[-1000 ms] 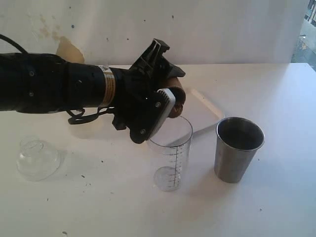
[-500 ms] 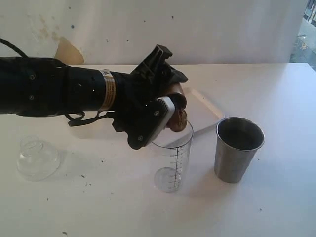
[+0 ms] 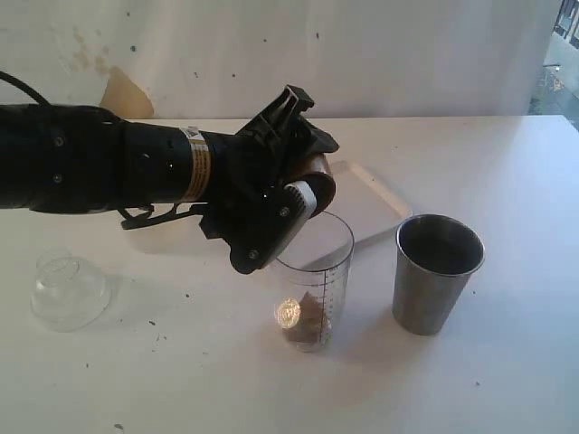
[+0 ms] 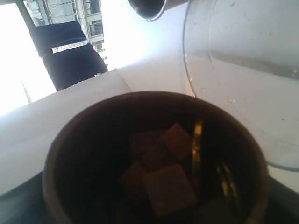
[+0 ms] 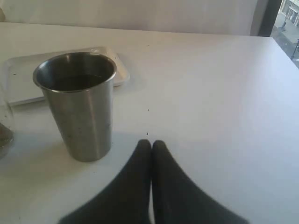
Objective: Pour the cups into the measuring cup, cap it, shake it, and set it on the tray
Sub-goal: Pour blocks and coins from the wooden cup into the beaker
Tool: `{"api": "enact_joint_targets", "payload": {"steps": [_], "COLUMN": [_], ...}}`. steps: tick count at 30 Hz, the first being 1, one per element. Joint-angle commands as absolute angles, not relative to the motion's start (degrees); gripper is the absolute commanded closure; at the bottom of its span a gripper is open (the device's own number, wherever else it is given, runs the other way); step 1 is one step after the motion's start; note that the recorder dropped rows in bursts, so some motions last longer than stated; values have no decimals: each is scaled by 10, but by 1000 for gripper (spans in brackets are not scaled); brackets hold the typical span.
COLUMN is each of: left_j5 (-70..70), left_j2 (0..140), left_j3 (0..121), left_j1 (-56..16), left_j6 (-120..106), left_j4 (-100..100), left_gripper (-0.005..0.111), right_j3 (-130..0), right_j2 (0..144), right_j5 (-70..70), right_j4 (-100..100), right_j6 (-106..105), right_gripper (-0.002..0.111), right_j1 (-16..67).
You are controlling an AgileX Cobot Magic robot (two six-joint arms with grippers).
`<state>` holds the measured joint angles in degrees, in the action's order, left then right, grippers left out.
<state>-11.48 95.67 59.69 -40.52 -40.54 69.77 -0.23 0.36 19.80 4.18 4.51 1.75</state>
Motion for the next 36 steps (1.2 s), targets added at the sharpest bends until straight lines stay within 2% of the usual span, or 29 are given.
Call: {"api": "enact_joint_targets", "payload": {"steps": [1, 20, 31, 36], "left_j5": [-120, -169, -131, -87], "left_j2": [954, 954, 954, 954], "left_j3": [597, 598, 615, 615], "left_j1": [-407, -407, -408, -432], "left_j6": [-408, -403, -481, -500], "left_j4": [690, 690, 690, 690], "left_gripper": [107, 107, 107, 107], "right_j3": [0, 0, 0, 0], "right_j2": [0, 0, 0, 0], "right_j5": [196, 196, 196, 196], "right_j4": [45, 45, 45, 45], "right_j6": [48, 48, 48, 48], "right_gripper": [108, 108, 108, 108], "right_j1": [18, 18, 18, 18]}}
